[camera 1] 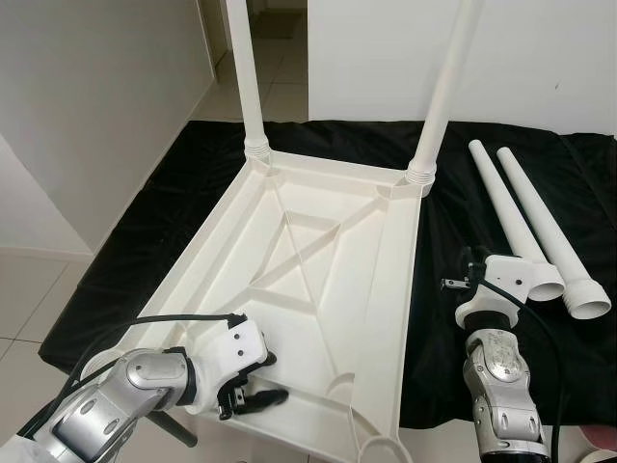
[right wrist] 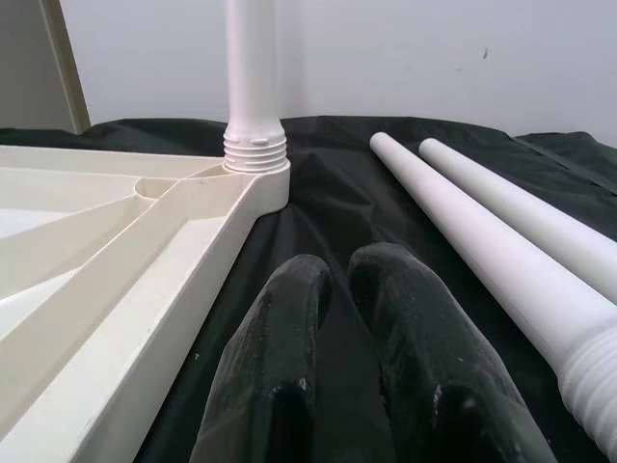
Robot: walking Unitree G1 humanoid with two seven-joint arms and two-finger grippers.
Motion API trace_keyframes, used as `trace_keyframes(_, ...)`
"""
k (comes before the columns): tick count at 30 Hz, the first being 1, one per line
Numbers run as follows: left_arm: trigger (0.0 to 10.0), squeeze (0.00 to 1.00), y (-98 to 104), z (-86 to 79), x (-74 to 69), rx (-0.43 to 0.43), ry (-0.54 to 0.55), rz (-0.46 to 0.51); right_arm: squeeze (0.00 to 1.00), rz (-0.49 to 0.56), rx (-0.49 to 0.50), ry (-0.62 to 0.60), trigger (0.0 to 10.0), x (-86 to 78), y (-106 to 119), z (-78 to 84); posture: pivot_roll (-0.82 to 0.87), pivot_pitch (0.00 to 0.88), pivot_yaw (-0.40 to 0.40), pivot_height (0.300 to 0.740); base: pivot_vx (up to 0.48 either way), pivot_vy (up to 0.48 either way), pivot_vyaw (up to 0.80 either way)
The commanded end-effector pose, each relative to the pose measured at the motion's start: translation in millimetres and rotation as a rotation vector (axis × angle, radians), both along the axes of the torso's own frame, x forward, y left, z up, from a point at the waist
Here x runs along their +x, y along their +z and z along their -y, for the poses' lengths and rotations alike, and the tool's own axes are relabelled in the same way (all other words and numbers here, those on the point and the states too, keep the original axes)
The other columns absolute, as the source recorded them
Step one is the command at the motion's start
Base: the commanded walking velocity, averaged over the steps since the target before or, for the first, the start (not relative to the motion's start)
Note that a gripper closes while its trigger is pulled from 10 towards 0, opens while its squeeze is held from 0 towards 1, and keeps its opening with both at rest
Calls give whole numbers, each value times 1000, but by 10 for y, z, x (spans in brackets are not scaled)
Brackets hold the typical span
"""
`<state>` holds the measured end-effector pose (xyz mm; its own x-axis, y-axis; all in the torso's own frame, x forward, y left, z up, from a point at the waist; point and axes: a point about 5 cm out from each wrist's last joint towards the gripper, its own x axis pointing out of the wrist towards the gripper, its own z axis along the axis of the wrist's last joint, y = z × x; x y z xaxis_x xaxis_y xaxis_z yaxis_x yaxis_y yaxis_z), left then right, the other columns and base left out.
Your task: Building children table
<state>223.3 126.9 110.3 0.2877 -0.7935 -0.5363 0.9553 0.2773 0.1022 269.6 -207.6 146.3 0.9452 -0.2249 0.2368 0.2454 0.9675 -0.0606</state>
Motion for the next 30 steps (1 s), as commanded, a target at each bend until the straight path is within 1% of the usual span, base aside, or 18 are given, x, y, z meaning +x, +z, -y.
trace_keyframes(1, 0, 0, -67, -137, 93, 56, 107, 17, 0, -12, 9, -2, 10000, -7, -24, -15, -83, 80, 71, 740, 0, 0, 0)
trace_keyframes(2, 0, 0, -64, -155, 127, 60, 121, 31, 0, -11, 10, 0, 10000, 0, -23, -22, -81, 79, 66, 740, 0, 0, 0)
trace_keyframes(3, 0, 0, -64, -155, 127, 60, 121, 31, 0, -11, 10, 0, 10000, 0, -23, -22, -81, 79, 66, 740, 0, 0, 0)
trace_keyframes(7, 0, 0, -23, -190, 265, 68, 192, 89, 0, -8, 12, 5, 10000, 19, -14, -38, -80, 79, 68, 740, 0, 0, 0)
trace_keyframes(10, 0, 0, -18, -195, 283, 72, 201, 99, 0, -7, 12, 4, 10000, 20, -13, -37, -80, 79, 68, 740, 0, 0, 0)
trace_keyframes(11, 1569, 0, -9, -194, 317, 73, 211, 124, 0, -6, 13, 3, 10000, 20, -12, -37, -80, 79, 68, 740, 0, 0, 0)
trace_keyframes(12, 4471, 0, 6, -181, 360, 70, 225, 155, 0, -5, 14, 2, 10000, 20, -12, -38, -80, 79, 68, 740, 0, 0, 0)
trace_keyframes(13, 10000, 0, 27, -150, 408, 60, 234, 189, 0, -5, 16, 1, 10000, 23, -12, -41, -78, 78, 67, 740, 0, 0, 0)
trace_keyframes(18, 10000, 0, 72, -56, 464, 25, 233, 233, 0, -4, 18, 2, 10000, 30, -12, -53, -79, 77, 68, 740, 0, 0, 0)
trace_keyframes(20, 10000, 0, 106, 95, 482, -5, 193, 256, 0, -2, 21, 2, 10000, 40, -11, -67, -76, 74, 68, 740, 0, 0, 0)
trace_keyframes(21, 10000, 0, 106, 95, 482, -5, 193, 256, 0, -2, 21, 2, 10000, 40, -11, -67, -76, 74, 68, 740, 0, 0, 0)
trace_keyframes(22, 10000, 0, 129, 187, 490, -19, 162, 267, 0, 0, 22, 2, 10000, 47, -8, -75, -78, 74, 71, 740, 0, 0, 0)
trace_keyframes(24, 10000, 0, 129, 187, 490, -19, 162, 267, 0, 0, 22, 2, 10000, 47, -8, -75, -78, 74, 71, 740, 0, 0, 0)
trace_keyframes(26, 10000, 0, 172, 334, 530, -48, 125, 281, 0, 2, 25, 0, 10000, 57, -8, -83, -80, 73, 75, 740, 0, 0, 0)
trace_keyframes(27, 10000, 0, 172, 334, 530, -48, 125, 281, 0, 2, 25, 0, 10000, 57, -8, -83, -80, 73, 75, 740, 0, 0, 0)
trace_keyframes(28, 10000, 325, 202, 394, 550, -78, 118, 267, 0, 4, 26, -3, 10000, 61, -8, -87, -84, 73, 78, 740, 0, 0, 0)
trace_keyframes(29, 10000, 1000, 226, 434, 565, -100, 111, 259, 0, 6, 27, -5, 10000, 61, -6, -90, -87, 73, 82, 740, 0, 0, 0)
trace_keyframes(30, 10000, 1000, 243, 462, 572, -119, 104, 249, 0, 8, 28, -7, 10000, 60, -4, -91, -87, 73, 82, 740, 0, 0, 0)
